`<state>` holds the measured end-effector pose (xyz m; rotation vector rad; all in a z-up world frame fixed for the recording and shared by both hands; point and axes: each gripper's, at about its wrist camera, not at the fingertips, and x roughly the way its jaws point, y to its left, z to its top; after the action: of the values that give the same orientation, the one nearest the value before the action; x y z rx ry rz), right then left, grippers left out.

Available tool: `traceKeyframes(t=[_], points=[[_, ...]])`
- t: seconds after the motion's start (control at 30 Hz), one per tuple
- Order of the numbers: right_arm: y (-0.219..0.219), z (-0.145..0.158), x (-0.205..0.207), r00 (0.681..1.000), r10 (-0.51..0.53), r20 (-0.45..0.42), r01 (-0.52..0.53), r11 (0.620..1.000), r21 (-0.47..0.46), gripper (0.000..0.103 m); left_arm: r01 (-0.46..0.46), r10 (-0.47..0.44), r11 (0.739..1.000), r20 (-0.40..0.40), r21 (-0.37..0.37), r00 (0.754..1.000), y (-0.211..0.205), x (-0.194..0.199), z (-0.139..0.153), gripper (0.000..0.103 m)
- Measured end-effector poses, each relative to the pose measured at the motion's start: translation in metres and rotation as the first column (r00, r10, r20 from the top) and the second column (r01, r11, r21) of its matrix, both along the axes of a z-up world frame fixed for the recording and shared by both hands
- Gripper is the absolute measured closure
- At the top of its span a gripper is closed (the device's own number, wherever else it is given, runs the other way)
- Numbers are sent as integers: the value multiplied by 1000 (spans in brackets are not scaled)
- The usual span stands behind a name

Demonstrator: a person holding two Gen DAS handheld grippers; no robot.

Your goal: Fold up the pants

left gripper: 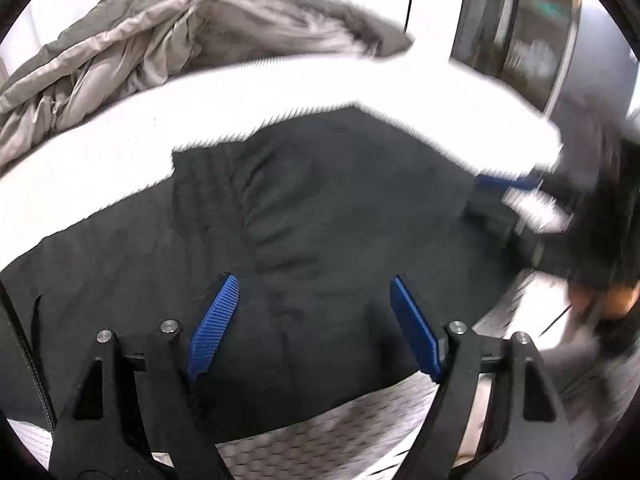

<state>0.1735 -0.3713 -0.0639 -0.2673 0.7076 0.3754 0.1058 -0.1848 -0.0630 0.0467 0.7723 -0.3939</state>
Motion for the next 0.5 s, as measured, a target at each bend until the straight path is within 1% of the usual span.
traceKeyframes(t=[0.03, 0.07, 0.1, 0.13, 0.17, 0.2, 0.23, 0.27, 0.3, 0.37, 0.43, 0.47, 0.5], points=[[3, 6, -11, 1000, 23, 13, -23, 999, 22, 52, 9, -9, 1000, 9, -21, 1000, 0, -1, 3, 27], [7, 7, -16, 999, 48, 15, -49, 997, 53, 52, 19, -19, 999, 1, -36, 1000, -4, 1, 2, 27], [15, 4, -15, 997, 71, -10, -70, 994, 81, 52, 34, -35, 999, -22, -34, 999, -8, 4, -3, 27], [24, -4, -10, 994, 91, -60, -85, 992, 98, 52, 49, -49, 999, -59, -5, 997, -15, 9, -15, 27], [24, -11, -5, 991, 96, -93, -87, 992, 96, 53, 45, -42, 998, -69, 38, 997, -19, 11, -23, 27], [30, -24, -1, 989, 93, -116, -87, 994, 60, 53, 48, -43, 995, -57, 91, 997, -24, 12, -31, 27], [34, -31, -4, 989, 109, -100, -108, 994, 8, 53, 65, -62, 989, -29, 136, 998, -29, 9, -34, 27], [35, -32, -8, 989, 127, -77, -130, 991, -33, 53, 78, -77, 983, -14, 163, 997, -31, 6, -35, 26], [34, -29, -8, 989, 132, -72, -136, 989, -52, 53, 90, -89, 980, -9, 178, 996, -30, 3, -35, 27], [20, -25, -12, 989, 126, -74, -130, 990, -56, 55, 102, -100, 980, -23, 171, 995, -21, -3, -32, 27], [4, -22, -5, 999, 32, -39, -37, 991, -126, 55, 92, -87, 984, -38, 154, 995, -6, -12, -30, 27], [-8, -21, -5, 999, 5, -43, -10, 991, -130, 55, 77, -72, 988, -42, 136, 997, 4, -15, -25, 27], [-21, -18, -4, 998, -13, -66, 6, 996, -94, 55, 58, -54, 991, -39, 118, 998, 12, -19, -20, 27]])
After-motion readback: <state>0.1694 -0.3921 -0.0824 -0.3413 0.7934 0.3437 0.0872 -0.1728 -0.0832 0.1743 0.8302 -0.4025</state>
